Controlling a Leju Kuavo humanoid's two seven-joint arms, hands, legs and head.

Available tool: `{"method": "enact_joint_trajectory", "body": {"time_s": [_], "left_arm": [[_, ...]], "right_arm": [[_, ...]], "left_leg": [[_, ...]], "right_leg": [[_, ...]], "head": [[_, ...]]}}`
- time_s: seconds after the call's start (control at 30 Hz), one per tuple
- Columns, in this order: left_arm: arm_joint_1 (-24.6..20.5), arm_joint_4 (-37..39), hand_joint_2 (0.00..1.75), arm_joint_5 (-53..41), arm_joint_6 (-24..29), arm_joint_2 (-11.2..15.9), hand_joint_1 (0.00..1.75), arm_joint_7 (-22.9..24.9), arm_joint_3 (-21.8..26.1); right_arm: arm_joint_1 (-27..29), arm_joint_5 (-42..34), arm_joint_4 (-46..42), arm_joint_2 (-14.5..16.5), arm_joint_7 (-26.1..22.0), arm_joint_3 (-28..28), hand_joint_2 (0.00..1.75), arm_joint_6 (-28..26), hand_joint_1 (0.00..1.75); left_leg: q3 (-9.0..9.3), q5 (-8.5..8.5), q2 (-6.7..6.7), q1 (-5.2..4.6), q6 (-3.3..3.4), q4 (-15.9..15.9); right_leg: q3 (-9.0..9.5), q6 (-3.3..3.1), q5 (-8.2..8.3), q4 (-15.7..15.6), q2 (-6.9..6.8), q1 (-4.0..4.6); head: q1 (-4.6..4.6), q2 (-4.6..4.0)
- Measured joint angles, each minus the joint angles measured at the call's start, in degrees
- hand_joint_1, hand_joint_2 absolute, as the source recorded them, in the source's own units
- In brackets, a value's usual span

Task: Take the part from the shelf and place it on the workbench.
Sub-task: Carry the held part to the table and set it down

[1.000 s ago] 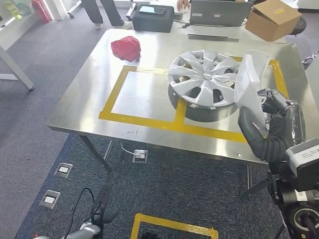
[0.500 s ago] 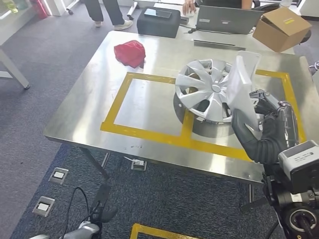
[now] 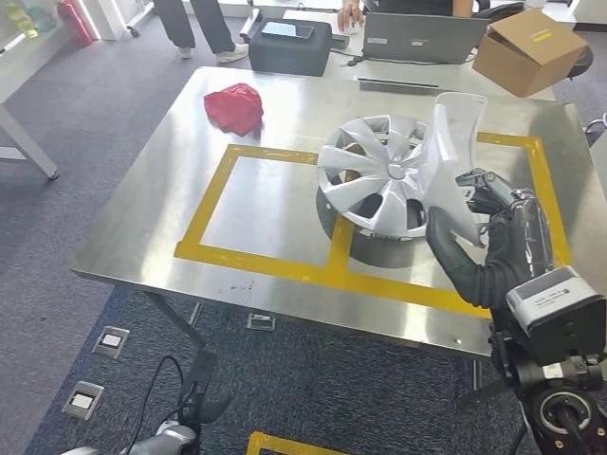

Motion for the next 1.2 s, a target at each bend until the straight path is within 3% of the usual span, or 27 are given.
{"method": "enact_joint_trajectory", "body": {"time_s": [1.2], "left_arm": [[0.0, 0.0, 1.75, 0.0, 0.0, 0.0, 0.0, 0.0, 0.0]], "right_arm": [[0.0, 0.0, 0.0, 0.0, 0.0, 0.0, 1.75, 0.0, 1.75]], "left_leg": [[0.0, 0.0, 0.0, 0.0, 0.0, 0.0]], "right_leg": [[0.0, 0.0, 0.0, 0.0, 0.0, 0.0]], "head": [[0.0, 0.0]]}}
